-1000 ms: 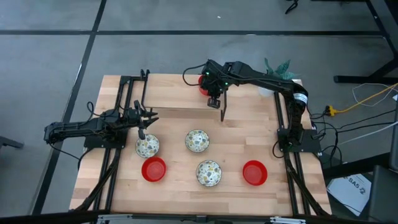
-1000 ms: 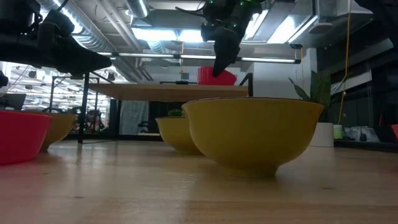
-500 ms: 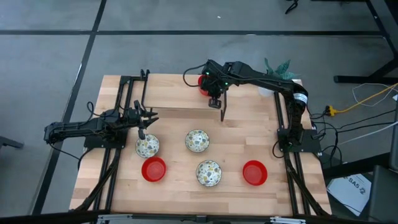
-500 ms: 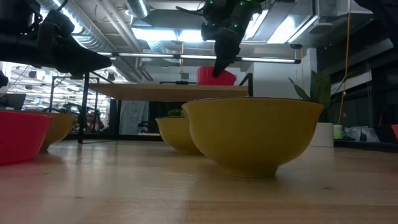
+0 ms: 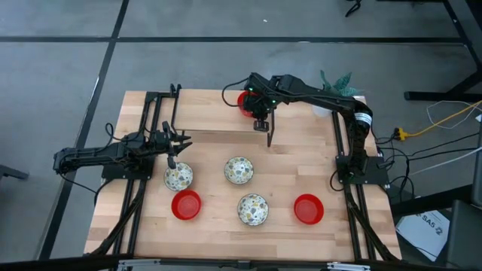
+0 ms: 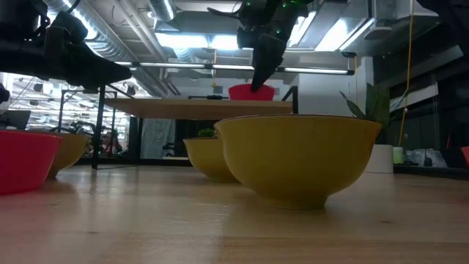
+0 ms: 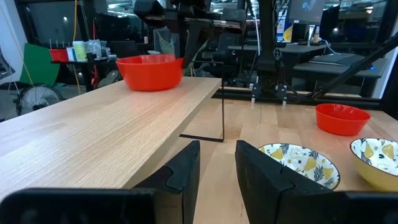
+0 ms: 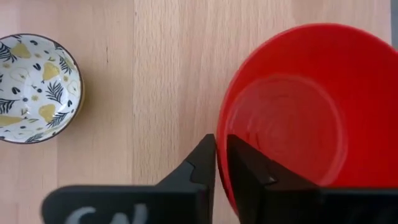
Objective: Pick & Place Mini bowls
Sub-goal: Put the top red bowl on the shelf, then stack the right red bowl on the red bowl on the shelf
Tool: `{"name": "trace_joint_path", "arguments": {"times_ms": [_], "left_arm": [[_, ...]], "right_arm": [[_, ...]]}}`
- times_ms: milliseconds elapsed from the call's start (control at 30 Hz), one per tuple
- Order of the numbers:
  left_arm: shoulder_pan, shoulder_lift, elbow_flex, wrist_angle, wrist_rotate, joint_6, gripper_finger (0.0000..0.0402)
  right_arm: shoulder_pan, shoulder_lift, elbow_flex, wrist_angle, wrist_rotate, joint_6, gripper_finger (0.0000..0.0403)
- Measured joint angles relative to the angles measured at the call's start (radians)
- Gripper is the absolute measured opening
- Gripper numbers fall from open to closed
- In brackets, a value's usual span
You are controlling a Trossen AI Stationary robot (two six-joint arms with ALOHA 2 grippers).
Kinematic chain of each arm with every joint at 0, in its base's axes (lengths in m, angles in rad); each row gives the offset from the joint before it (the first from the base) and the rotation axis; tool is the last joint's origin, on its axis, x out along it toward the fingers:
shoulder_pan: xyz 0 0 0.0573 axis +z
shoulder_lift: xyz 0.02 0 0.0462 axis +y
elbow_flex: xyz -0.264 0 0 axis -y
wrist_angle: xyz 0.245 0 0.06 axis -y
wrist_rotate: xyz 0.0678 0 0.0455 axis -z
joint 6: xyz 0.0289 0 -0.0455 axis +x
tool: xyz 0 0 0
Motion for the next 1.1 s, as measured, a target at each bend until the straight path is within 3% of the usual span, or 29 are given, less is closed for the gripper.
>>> {"name": "trace_joint_path", "arguments": {"times_ms": [267,567,1100], "left_arm": [[0.000,0.000,0.000,0.000,0.000,0.000,0.0098],[0.000,0.000,0.000,0.000,0.000,0.000,0.0098],[0.000,0.000,0.000,0.000,0.000,0.000,0.0098]], "right_arm": [[0.000,0.000,0.000,0.000,0.000,0.003,0.0070],[0.000,-0.005,0.027,0.003,-0.060,0.003,0.0070],[0.000,-0.006,0.186,-0.058,-0.085,0.024,0.0070]]}}
